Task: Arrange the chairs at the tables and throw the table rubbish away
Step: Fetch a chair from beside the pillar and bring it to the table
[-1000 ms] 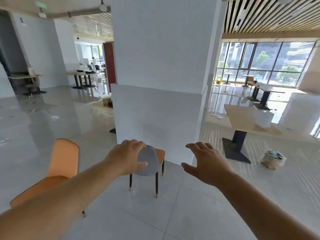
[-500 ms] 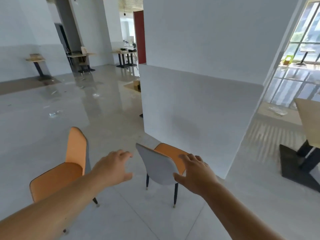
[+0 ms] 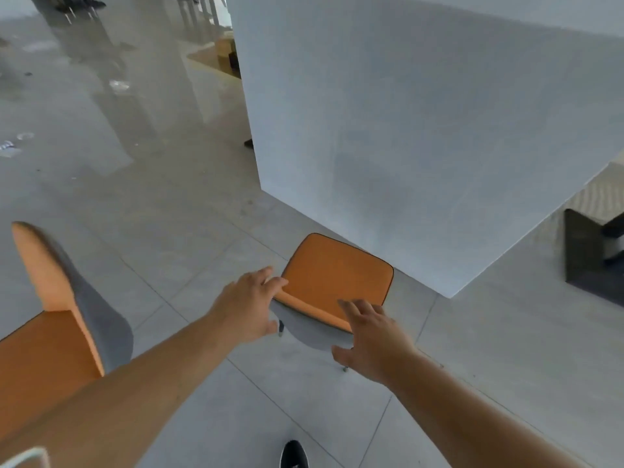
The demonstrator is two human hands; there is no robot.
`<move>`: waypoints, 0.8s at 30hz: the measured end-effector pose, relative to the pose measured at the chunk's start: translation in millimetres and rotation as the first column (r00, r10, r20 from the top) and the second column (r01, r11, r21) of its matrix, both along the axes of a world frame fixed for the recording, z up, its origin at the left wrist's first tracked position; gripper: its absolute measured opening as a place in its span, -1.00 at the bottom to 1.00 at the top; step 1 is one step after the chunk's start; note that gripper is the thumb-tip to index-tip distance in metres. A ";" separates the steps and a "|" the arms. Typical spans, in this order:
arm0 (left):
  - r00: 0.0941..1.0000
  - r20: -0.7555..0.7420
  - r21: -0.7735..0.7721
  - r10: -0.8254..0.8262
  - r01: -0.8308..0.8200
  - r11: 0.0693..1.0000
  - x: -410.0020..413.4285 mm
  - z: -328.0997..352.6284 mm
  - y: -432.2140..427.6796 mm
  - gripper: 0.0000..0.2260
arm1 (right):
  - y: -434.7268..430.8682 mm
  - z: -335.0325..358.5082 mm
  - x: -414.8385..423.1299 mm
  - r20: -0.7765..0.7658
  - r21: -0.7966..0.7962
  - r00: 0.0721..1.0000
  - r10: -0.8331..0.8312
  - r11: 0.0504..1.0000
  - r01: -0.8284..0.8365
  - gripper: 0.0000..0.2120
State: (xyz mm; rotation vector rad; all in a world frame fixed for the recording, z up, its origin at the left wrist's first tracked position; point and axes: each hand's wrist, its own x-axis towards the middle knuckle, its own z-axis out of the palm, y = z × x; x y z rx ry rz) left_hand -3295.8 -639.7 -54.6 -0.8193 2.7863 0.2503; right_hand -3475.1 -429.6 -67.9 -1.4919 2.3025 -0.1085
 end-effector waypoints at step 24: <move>0.987 0.156 0.197 -0.048 0.017 0.980 -8.5 -91.1 -25.6 -0.83 | -51.5 -80.8 -43.2 0.044 0.335 0.941 0.336 0.883 -0.330 -0.56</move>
